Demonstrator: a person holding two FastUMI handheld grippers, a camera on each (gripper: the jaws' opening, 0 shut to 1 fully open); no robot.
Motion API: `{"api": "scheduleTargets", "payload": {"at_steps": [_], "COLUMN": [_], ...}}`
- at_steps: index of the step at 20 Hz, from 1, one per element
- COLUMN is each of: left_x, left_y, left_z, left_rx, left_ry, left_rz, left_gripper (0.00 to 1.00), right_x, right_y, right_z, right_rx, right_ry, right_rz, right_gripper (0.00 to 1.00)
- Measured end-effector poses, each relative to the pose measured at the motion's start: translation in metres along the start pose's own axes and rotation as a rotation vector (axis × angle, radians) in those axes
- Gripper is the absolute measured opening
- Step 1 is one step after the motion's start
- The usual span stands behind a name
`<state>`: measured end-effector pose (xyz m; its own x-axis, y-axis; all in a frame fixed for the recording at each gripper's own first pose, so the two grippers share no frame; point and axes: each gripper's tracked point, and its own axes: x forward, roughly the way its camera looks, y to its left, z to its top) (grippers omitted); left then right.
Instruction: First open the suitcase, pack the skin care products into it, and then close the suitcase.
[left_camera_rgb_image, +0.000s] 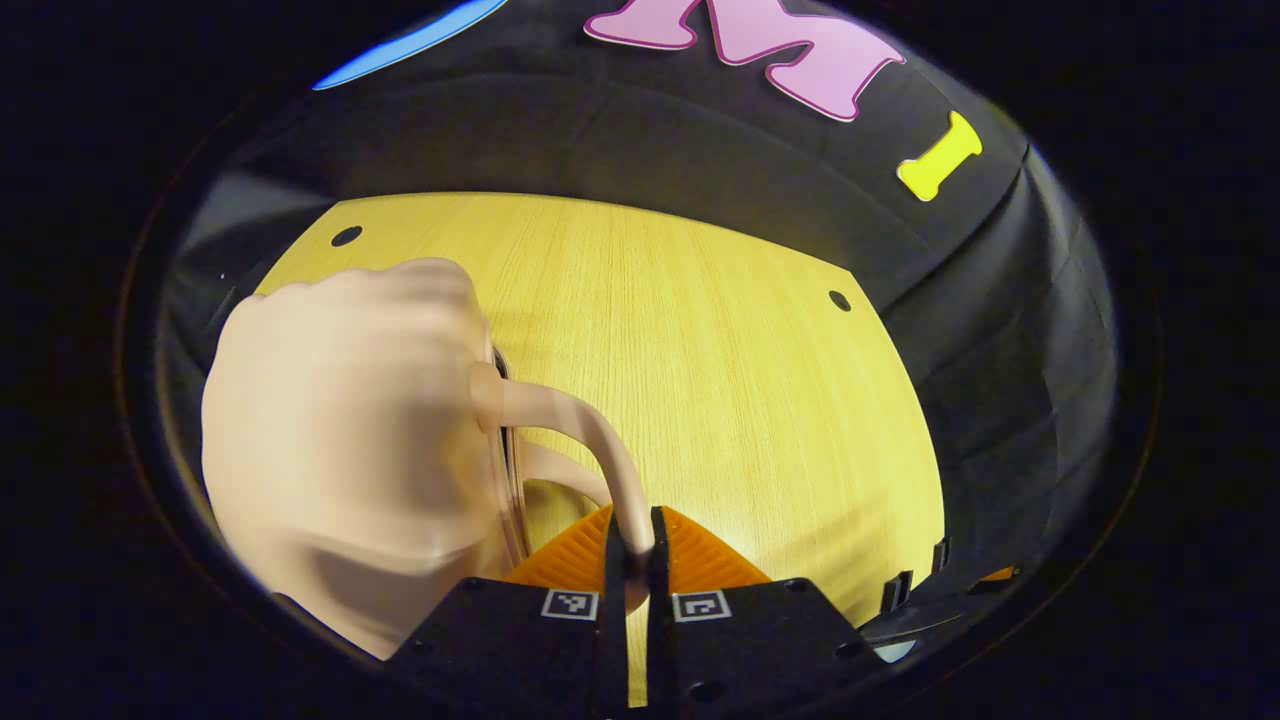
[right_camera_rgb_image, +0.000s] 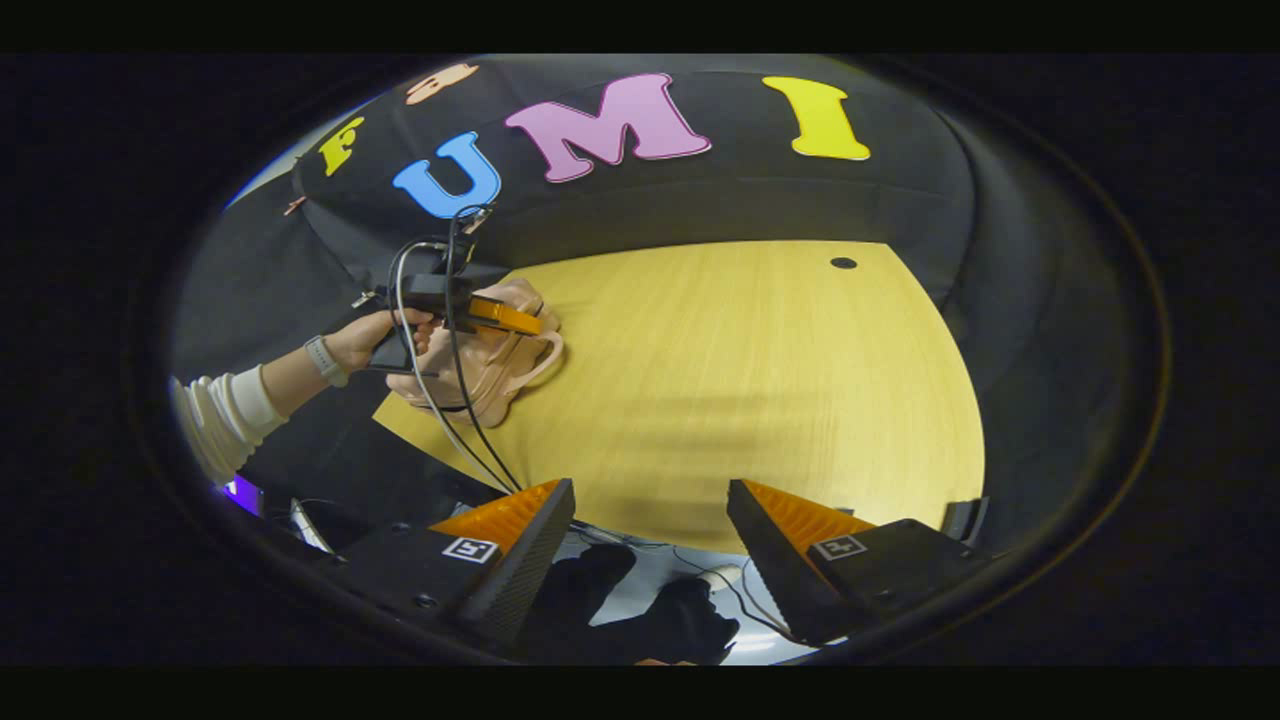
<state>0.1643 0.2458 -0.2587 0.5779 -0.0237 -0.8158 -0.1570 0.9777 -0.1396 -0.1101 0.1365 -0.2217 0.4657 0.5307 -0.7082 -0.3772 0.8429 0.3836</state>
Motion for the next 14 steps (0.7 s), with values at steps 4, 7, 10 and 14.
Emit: {"api": "scheduleTargets", "payload": {"at_steps": [4,7,10,14], "left_x": [-0.026,-0.085,-0.152,-0.241], "left_y": [0.004,-0.009,-0.027,-0.036], "left_z": [0.014,0.028,0.024,0.005], "left_rx": [0.036,0.129,0.228,0.264], "left_ry": [-0.105,-0.266,-0.435,-0.602], "left_rz": [0.104,0.102,0.104,0.106], "left_gripper": [0.43,0.72,0.70,0.86], "right_x": [-0.012,-0.017,-0.020,-0.028], "right_y": [-0.007,-0.008,0.008,0.048], "right_z": [-0.006,0.003,0.027,0.076], "right_rx": [-0.034,-0.064,-0.098,-0.146], "right_ry": [0.003,-0.024,-0.105,-0.240], "right_rz": [0.026,0.017,0.011,-0.003], "right_gripper": [0.97,0.97,0.97,0.97]}}
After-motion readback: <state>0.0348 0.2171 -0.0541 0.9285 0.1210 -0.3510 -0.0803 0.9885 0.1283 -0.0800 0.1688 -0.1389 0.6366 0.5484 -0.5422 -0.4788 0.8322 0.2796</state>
